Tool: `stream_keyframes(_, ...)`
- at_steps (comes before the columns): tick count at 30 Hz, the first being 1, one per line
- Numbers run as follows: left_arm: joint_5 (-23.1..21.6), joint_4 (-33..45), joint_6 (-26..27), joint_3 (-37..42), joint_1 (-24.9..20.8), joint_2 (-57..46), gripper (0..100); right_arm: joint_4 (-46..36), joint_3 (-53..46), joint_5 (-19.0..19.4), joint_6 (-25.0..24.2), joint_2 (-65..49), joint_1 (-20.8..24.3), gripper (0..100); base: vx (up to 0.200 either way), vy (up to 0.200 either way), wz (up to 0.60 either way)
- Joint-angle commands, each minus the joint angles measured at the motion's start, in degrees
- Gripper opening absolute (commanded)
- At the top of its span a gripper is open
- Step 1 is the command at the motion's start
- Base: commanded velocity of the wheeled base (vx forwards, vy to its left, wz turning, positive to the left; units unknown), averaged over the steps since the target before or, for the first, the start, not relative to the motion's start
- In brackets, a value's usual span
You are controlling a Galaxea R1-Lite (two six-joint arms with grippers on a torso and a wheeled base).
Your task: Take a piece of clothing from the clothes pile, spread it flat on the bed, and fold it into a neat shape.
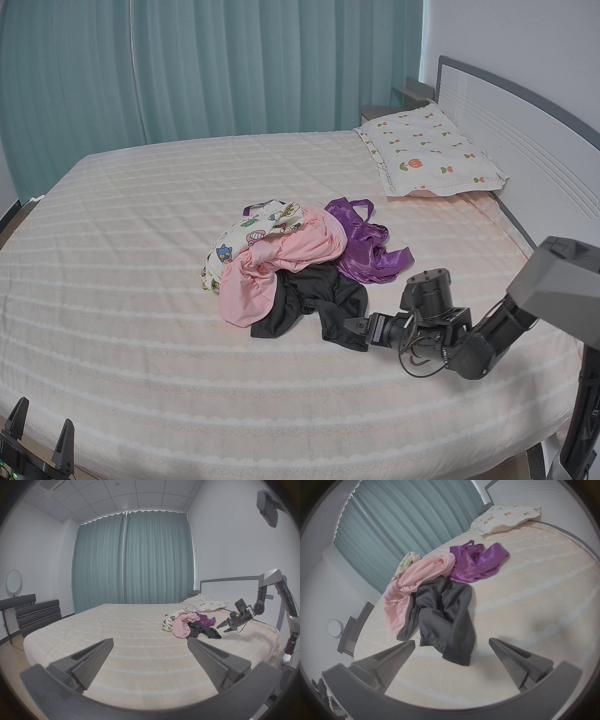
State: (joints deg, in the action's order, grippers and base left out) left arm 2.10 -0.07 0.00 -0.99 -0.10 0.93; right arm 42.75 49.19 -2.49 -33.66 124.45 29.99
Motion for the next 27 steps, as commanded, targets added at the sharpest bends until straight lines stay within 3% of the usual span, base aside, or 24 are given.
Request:
stream_keyframes(1,0.0,0.0,0.0,1.0,0.0,-0.8,100,0.1,7.1,-2.0,0.1,9.9,2.4,100,0.000,0.000,0.00)
stream_keyframes(12,0.0,0.0,0.0,1.0,0.0,-0.8,100,1.2,14.9,-4.4,3.1,16.9,3.7,100,0.000,0.000,0.00)
stream_keyframes(13,0.0,0.0,-0.1,1.0,0.0,-0.8,100,1.4,14.6,-4.4,2.9,16.5,3.5,0,0.000,0.000,0.00)
stream_keyframes(16,0.0,0.0,0.0,1.0,0.0,-0.8,100,1.4,14.3,-4.4,2.7,15.6,3.5,0,0.000,0.000,0.00)
stream_keyframes(27,0.0,-0.1,0.0,1.0,0.0,-0.8,100,6.1,-6.8,-3.7,0.0,-0.1,3.6,0,0.000,0.000,0.00)
